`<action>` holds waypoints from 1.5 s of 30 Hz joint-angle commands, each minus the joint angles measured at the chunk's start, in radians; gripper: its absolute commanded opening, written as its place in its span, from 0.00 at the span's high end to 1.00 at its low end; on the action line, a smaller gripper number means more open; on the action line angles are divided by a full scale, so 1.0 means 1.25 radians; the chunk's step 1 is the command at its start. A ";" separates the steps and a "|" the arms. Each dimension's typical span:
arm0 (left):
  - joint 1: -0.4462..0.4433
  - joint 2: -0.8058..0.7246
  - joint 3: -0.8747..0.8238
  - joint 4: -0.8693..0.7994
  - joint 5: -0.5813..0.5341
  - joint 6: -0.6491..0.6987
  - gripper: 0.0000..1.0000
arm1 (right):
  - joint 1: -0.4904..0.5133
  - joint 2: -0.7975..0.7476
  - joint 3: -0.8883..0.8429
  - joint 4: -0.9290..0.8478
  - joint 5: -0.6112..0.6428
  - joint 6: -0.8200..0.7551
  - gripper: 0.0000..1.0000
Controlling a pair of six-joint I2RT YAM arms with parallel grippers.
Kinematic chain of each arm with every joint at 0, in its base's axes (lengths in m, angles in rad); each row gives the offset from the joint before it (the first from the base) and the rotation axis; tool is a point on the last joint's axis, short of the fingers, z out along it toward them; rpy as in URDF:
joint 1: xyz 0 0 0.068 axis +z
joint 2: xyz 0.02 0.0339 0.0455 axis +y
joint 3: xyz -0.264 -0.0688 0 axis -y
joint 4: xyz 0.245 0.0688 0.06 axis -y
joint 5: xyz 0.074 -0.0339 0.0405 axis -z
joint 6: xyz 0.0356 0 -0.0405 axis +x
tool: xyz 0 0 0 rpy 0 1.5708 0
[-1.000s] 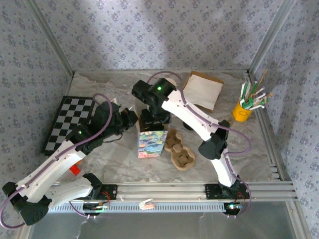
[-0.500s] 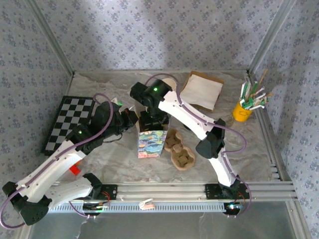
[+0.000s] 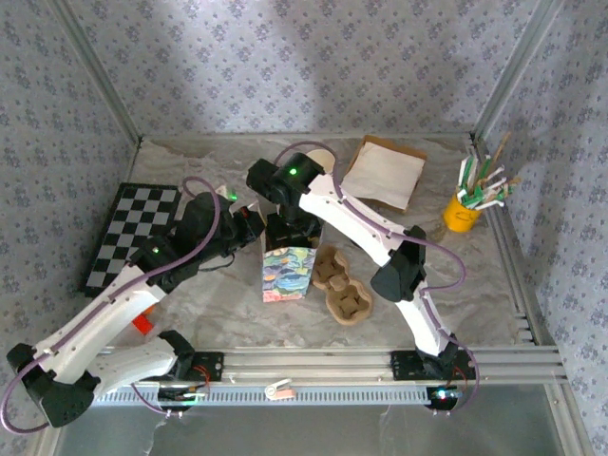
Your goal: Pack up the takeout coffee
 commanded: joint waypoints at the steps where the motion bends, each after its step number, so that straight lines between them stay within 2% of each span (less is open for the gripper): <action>1: -0.004 0.012 0.032 -0.020 0.013 0.031 1.00 | 0.006 0.003 0.009 -0.148 0.014 -0.014 0.39; 16: -0.005 0.017 0.033 -0.020 0.012 0.039 1.00 | 0.005 -0.005 -0.010 -0.158 0.045 -0.015 0.39; 32: -0.005 0.016 0.030 -0.022 0.004 0.044 1.00 | 0.009 0.035 0.016 -0.154 -0.012 -0.033 0.39; 35: -0.004 0.013 0.029 -0.032 -0.006 0.046 1.00 | 0.010 0.033 0.014 -0.152 0.004 -0.030 0.39; 37: -0.004 0.010 0.032 -0.040 -0.006 0.052 0.96 | 0.007 0.034 0.008 -0.141 0.008 -0.027 0.39; 45: -0.005 -0.015 0.041 -0.099 -0.027 0.073 0.89 | 0.009 0.048 0.021 -0.124 0.011 -0.021 0.39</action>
